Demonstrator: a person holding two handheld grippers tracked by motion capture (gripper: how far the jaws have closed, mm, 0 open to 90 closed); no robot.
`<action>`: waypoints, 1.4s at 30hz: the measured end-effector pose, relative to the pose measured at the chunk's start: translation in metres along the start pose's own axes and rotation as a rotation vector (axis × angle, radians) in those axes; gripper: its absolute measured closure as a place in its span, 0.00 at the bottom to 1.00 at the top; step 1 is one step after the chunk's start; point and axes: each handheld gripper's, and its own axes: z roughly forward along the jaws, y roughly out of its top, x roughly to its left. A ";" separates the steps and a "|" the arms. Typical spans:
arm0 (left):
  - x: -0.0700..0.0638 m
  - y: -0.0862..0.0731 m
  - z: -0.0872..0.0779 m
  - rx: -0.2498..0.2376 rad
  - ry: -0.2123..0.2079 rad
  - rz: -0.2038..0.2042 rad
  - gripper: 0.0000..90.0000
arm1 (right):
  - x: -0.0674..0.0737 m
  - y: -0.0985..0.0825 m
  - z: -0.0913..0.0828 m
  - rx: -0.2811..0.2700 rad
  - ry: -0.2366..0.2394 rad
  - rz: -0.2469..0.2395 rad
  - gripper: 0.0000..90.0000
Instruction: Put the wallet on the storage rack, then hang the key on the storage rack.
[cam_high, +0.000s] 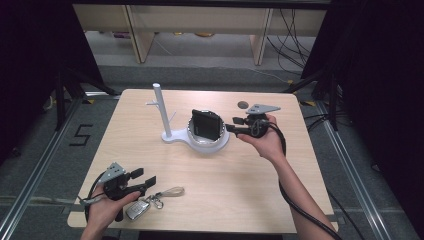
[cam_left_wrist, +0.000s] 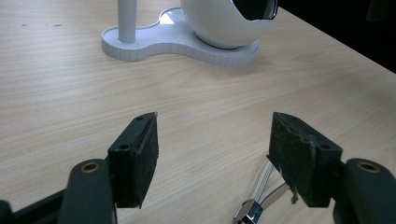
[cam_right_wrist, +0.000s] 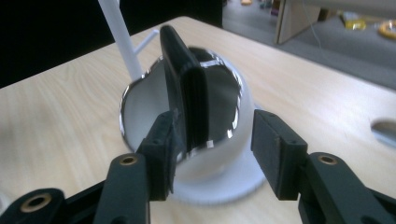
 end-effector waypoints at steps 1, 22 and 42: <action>-0.001 0.001 0.000 0.004 0.001 0.004 0.35 | -0.001 -0.004 -0.006 0.014 -0.001 0.012 0.58; -0.016 0.014 0.014 0.003 -0.042 0.052 0.35 | 0.016 -0.091 -0.066 0.115 -0.143 0.209 0.63; -0.022 0.028 0.020 0.111 -0.071 0.128 0.40 | 0.025 -0.089 -0.067 0.405 -0.167 0.142 0.65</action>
